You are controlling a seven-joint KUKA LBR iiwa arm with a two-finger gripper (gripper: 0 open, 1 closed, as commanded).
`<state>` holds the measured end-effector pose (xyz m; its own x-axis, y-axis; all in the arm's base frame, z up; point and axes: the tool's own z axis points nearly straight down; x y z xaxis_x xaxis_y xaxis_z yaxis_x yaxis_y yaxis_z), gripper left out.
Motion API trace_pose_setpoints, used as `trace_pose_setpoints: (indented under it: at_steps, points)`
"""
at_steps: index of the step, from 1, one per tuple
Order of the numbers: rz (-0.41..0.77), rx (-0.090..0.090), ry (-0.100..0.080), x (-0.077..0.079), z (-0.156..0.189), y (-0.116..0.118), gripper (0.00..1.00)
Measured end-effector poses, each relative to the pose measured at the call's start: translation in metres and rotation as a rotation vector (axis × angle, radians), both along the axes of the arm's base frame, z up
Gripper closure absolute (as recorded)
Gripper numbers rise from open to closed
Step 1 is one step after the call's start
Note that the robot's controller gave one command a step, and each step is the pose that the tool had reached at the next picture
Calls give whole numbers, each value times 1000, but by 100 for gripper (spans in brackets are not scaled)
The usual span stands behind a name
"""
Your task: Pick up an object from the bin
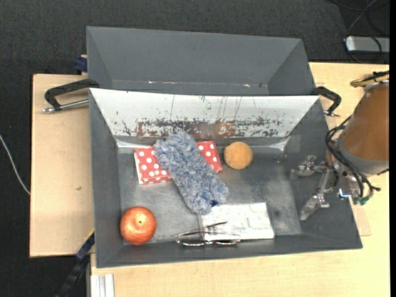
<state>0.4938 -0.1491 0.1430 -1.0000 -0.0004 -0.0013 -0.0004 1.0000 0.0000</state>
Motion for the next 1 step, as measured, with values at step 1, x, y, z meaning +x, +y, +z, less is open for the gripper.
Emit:
trace_pose_setpoints:
  at_steps: [1]
  points:
    - [0, 0, 0, 0, 0, 0, 0]
